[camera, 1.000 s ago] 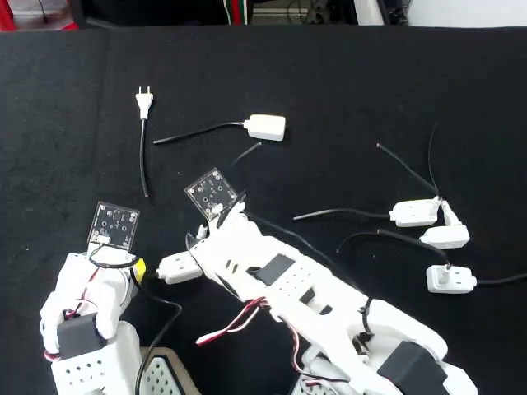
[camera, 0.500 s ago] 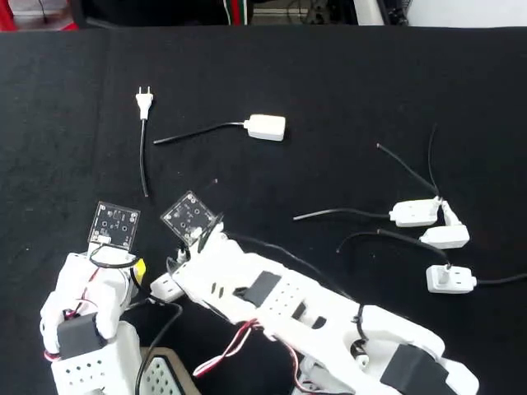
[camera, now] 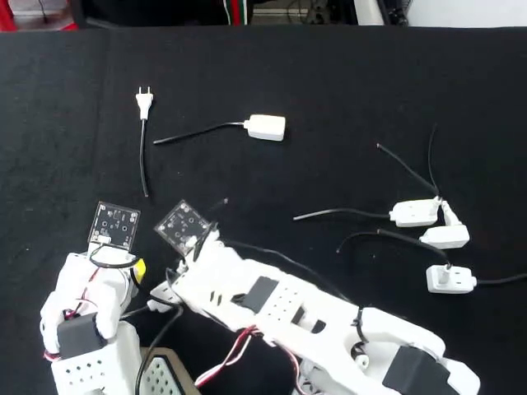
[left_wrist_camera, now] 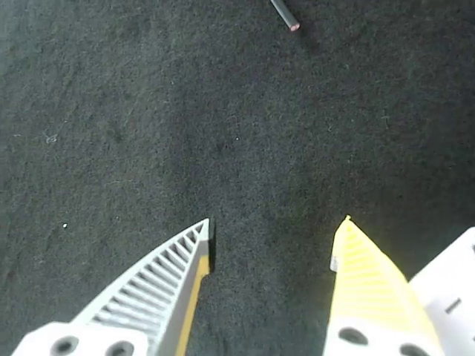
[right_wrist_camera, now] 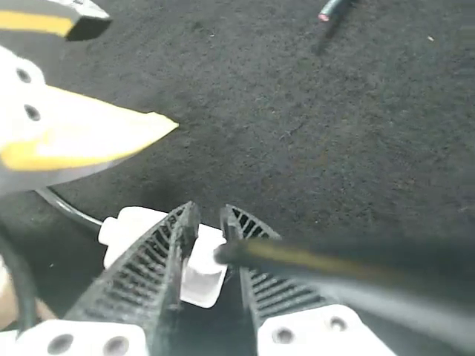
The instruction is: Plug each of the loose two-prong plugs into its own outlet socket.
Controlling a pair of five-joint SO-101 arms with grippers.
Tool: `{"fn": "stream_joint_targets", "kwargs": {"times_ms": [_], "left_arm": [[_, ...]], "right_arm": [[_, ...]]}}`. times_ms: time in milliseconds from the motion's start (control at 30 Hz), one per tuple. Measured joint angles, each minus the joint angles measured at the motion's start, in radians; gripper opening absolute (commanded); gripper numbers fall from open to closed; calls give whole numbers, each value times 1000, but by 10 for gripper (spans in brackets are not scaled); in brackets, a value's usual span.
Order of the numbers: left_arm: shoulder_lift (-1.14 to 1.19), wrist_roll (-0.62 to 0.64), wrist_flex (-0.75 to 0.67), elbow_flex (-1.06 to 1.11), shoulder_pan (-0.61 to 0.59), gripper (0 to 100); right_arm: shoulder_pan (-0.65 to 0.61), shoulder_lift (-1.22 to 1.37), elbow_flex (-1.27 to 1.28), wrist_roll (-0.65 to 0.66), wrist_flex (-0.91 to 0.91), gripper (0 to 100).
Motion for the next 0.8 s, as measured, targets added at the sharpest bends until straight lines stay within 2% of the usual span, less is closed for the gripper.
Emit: {"fn": "stream_joint_targets", "kwargs": {"times_ms": [167,300,467,800], "left_arm": [[0,0,0,0,0,266],[0,0,0,0,0,266],[0,0,0,0,0,266],[2,-2,0,0,0,266]], "right_arm": [[-11,0,0,5,12,13],[-14,0,-55,6,106,18],[-21,0,-110,6,218,110],[-37,20,-107,-46,256,113]]}}
